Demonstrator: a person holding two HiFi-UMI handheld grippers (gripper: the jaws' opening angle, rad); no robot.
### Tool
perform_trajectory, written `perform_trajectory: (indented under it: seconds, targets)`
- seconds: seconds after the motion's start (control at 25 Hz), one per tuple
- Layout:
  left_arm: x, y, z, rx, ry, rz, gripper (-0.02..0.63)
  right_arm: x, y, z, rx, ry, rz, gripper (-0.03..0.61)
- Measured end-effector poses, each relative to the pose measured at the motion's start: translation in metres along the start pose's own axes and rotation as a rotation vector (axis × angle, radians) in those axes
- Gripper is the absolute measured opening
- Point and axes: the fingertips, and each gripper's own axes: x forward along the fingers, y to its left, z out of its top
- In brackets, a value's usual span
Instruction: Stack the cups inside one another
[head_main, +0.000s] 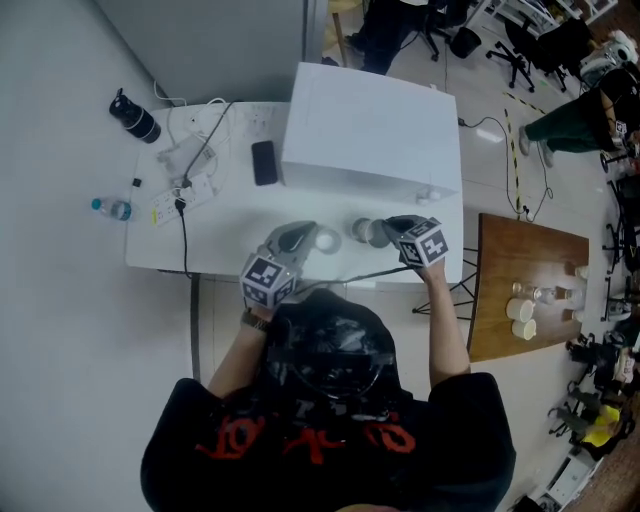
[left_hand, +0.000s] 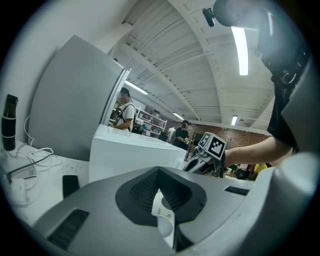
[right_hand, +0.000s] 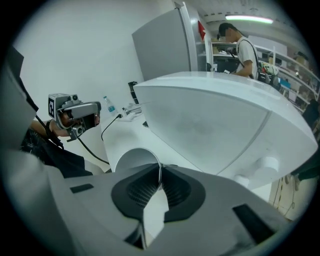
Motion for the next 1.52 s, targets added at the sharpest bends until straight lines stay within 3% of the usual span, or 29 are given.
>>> perform_trajectory:
  seconds: [0.2,0.6,0.96,1.24,1.52]
  targets:
    - [-0.007,0.006,0.001,-0.008,-0.004,0.023,0.0,0.02,0.0,-0.003,-0.038,0.072,-0.021,0.025]
    - [-0.021,0.034,0.021,0.008,-0.035,0.085,0.0,0.036,0.004,-0.006,-0.08,0.095,-0.038,0.032]
    - [-0.017,0.032,0.015,-0.004,-0.021,0.075,0.0,0.039,-0.009,-0.026,-0.02,0.086,-0.033,0.069]
    - [-0.015,0.03,0.011,-0.016,-0.021,0.073,0.0,0.057,-0.021,-0.035,0.204,0.032,0.018,0.069]
    - [-0.019,0.031,0.011,-0.023,-0.027,0.092,0.0,0.082,-0.027,-0.043,0.165,0.133,-0.018,0.069]
